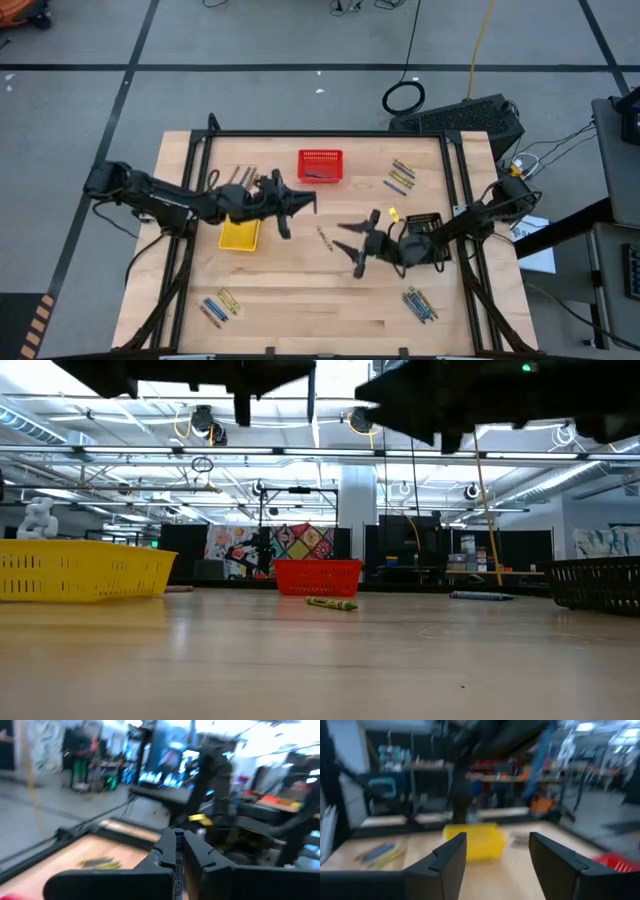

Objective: Sort crayons
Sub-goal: Put the blue crayon into the red basket

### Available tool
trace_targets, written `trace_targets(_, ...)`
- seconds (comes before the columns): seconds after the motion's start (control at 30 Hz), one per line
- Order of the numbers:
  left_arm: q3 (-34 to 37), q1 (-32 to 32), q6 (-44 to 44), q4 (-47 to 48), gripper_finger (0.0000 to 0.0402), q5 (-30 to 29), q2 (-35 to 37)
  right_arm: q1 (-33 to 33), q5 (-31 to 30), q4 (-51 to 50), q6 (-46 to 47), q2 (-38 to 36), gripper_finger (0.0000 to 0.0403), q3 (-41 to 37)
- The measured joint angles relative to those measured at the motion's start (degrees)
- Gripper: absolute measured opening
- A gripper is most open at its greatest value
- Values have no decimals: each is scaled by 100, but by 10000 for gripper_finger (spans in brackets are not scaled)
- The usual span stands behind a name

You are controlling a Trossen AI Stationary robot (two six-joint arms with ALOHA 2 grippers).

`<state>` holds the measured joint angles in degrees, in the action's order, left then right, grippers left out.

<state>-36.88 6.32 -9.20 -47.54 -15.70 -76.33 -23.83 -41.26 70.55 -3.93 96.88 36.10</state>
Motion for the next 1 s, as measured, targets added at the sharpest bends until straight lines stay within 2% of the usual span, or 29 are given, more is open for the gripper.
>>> trace_targets(0.17,2,397,472,-914,6,0,-303,353,917,500,-348,4,206,1)
trace_targets(0.27,2,551,694,-1198,6,-2,-359,525,1566,511,-248,2,201,106)
trace_targets(0.37,2,630,834,-1313,6,-2,-355,604,1885,476,-312,4,195,300)
trace_targets(0.53,2,700,849,-1418,6,58,-355,614,1907,410,-755,4,187,616)
trace_targets(0.67,2,722,858,-1418,6,66,-357,644,1908,246,-722,4,178,814)
trace_targets(0.87,2,722,865,-1415,6,67,-355,747,1907,-567,-670,4,159,1174)
trace_targets(1.0,1,726,863,-1415,6,93,-355,754,1905,-609,-771,4,138,1261)
